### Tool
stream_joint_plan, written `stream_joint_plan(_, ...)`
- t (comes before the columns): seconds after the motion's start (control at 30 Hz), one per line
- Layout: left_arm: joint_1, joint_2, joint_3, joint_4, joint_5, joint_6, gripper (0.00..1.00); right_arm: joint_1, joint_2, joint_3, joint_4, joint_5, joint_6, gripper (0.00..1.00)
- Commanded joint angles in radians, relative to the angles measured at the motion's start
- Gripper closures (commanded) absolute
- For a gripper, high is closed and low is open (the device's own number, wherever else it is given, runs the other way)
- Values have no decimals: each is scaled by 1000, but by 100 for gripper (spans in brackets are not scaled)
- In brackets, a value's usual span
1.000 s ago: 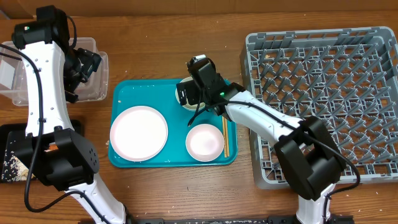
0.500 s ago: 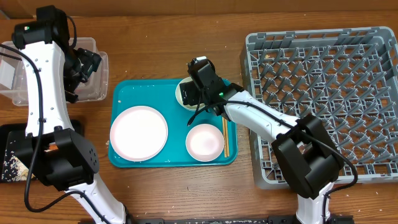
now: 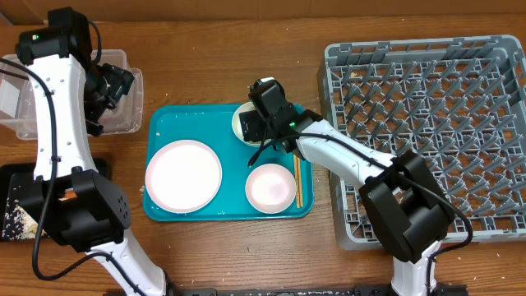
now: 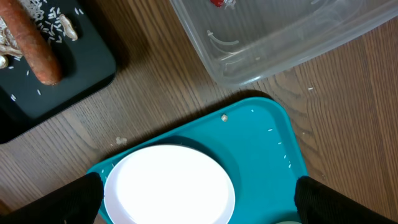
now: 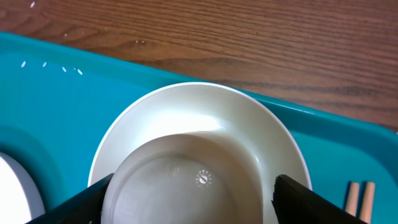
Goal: Sort waste into correct bins and load items into the dishwasher
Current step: 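Grasp the white cup rim with the right gripper and lift it, then carry the cup right and place it upside down in the dish rack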
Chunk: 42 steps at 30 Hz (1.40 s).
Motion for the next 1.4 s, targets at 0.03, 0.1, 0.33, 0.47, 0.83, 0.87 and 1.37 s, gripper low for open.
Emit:
stream_joint_plan(0.03,-2,-30,-5,-2,0,-21,0,3,0,29,3,10,3,29)
stream_joint_plan(0.1,-2,-30,-5,-2,0,-21,0,3,-2,29,3,10,3,29)
stream_joint_plan(0.33,-2,-30,-5,-2,0,-21,0,-6,-65,41,-3,11,3,34)
stream_joint_plan(0.47,-2,-30,-5,-2,0,-21,0,-16,-142,56,-26,11,2,34)
stream_joint_plan(0.83,-2,-30,-5,-2,0,-21,0,-203,-433,62,-134,11,-7,38)
stream_joint_plan(0.87,-2,-30,-5,-2,0,-21,0,-238,-455,62,-149,11,-16,37)
stream_joint_plan(1.37,-2,-30,-5,-2,0,-21,0,-906,-444,59,-237,10,-85,38)
